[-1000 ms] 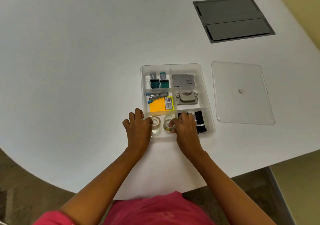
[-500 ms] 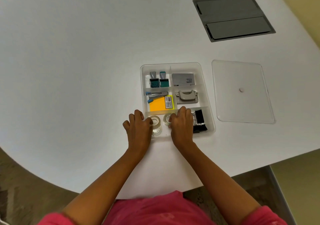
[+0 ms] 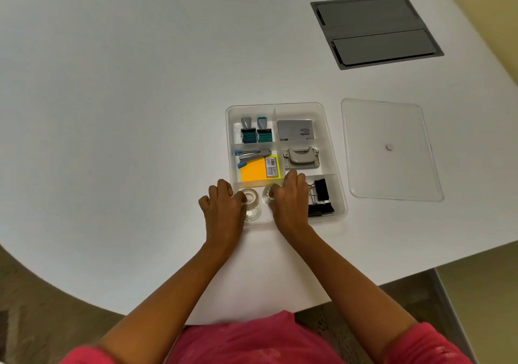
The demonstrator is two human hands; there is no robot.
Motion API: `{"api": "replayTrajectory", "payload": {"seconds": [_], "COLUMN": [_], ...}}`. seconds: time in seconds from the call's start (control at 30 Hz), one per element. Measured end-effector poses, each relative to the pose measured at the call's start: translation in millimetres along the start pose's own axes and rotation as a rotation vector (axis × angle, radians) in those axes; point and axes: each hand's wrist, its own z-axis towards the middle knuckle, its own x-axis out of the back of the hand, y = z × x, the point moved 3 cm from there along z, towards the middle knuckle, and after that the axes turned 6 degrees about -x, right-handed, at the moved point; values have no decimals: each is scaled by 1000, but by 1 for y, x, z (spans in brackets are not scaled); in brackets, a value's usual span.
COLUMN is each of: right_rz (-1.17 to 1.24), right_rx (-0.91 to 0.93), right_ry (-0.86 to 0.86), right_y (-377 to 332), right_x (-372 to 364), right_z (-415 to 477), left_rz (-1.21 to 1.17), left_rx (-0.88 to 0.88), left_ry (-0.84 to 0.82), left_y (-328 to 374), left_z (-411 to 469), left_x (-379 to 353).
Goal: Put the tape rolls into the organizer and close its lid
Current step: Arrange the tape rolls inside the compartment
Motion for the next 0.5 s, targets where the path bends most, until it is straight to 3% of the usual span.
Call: {"api": "replayTrajectory", "payload": {"seconds": [0.3, 0.5], "right_rz": [14, 64], "right_rx": [32, 212], "right_ry": [46, -111], "right_y": [0, -7], "right_x": [19, 6], "right_z": [-14, -26], "left_rz": [-4, 47], "left_rx": [-56, -156], "left_ry": [-45, -24], "left_y": [1, 8], "left_z": [4, 8], "left_x": [0, 0]}}
